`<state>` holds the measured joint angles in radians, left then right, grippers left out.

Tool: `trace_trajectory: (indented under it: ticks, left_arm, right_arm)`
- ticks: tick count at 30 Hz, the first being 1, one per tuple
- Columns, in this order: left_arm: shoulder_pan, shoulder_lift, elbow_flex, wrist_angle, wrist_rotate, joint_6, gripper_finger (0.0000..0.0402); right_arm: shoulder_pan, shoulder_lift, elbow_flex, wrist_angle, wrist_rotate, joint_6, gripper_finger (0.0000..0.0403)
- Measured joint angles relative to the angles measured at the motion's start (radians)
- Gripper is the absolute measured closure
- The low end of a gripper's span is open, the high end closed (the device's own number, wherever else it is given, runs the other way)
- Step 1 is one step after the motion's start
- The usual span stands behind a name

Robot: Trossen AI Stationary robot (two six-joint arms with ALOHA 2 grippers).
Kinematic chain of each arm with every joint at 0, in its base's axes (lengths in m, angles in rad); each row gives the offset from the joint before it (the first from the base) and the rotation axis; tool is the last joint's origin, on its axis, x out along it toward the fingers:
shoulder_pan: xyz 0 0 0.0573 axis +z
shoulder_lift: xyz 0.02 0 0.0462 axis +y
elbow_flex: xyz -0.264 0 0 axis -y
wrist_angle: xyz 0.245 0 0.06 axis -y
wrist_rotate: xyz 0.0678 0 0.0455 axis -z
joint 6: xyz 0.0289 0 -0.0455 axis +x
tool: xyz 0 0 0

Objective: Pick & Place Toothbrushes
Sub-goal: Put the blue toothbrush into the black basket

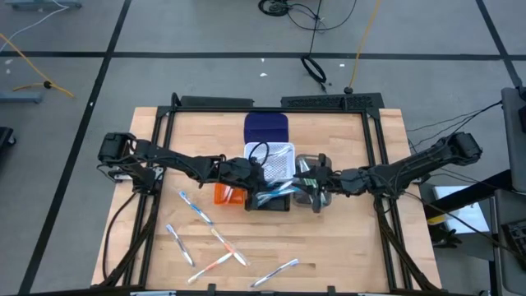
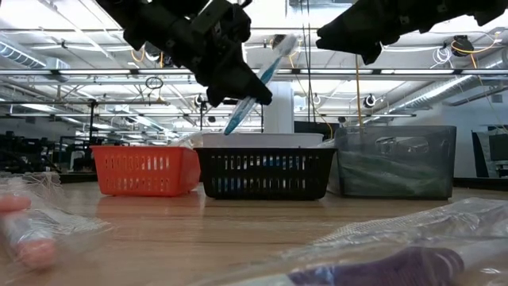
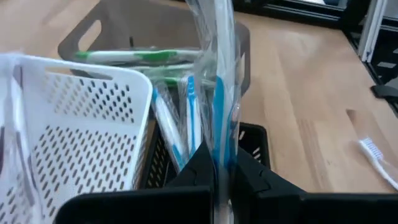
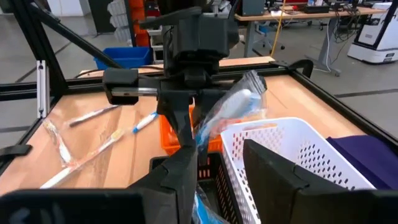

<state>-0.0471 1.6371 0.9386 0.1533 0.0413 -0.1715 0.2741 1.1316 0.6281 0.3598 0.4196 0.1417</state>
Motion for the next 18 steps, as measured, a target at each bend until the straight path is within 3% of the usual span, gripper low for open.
trace_trajectory:
  ticks: [4,8,18]
  left_arm:
    - [-0.004,0.011,0.011,-0.04,-0.002,-0.023,0.0392]
    - [-0.017,0.051,0.081,-0.135,-0.051,-0.016,0.0392]
    - [-0.034,0.186,0.217,-0.266,-0.051,-0.015,0.0392]
  right_arm:
    - [0.0,0.0,0.0,0.001,0.001,-0.008,0.0282]
    - [0.0,0.0,0.0,0.002,0.001,-0.008,0.0282]
    - [0.0,0.0,0.0,-0.017,0.0,-0.005,0.0282]
